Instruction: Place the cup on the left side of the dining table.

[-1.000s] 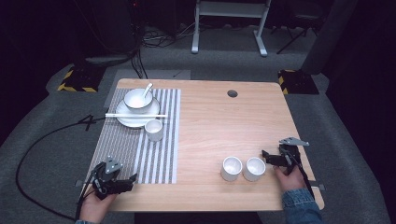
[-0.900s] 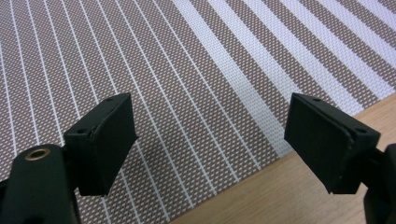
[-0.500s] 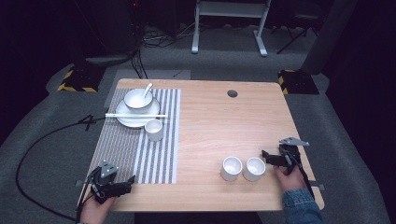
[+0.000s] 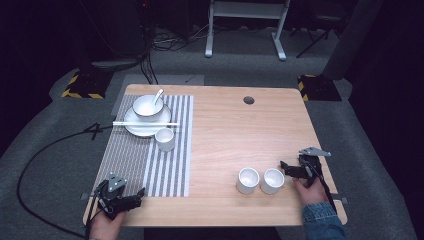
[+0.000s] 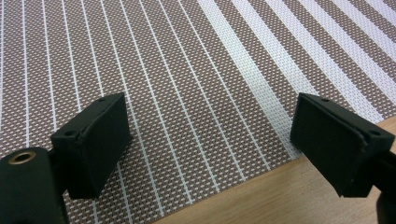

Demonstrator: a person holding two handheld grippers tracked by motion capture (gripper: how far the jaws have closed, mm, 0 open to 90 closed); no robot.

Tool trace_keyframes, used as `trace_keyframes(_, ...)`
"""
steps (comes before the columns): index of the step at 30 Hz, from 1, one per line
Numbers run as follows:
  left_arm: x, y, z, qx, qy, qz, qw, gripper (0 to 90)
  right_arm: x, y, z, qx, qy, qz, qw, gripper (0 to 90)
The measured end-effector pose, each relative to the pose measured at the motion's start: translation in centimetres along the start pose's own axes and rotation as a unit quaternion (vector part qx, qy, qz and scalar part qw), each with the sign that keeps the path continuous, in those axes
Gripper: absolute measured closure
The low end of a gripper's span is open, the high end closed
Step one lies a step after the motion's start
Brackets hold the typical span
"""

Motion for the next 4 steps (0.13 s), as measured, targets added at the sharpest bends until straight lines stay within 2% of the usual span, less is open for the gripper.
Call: trace_keyframes(4,0.0,0.0,0.0,0.0,0.0,0.0,1.0,12.3,0.0,0.0,0.0,0.0,0.0,0.0,1.0,14.5)
Point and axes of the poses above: each handheld gripper's, and its own axes: z roughly backward along the jaws, x roughly out of its underside, y roughly to its right, the point moved 7 cm from there along -z, roughly forward along the jaws, and after that the axes turned 8 degrees about -z, right-handed, at the moved point
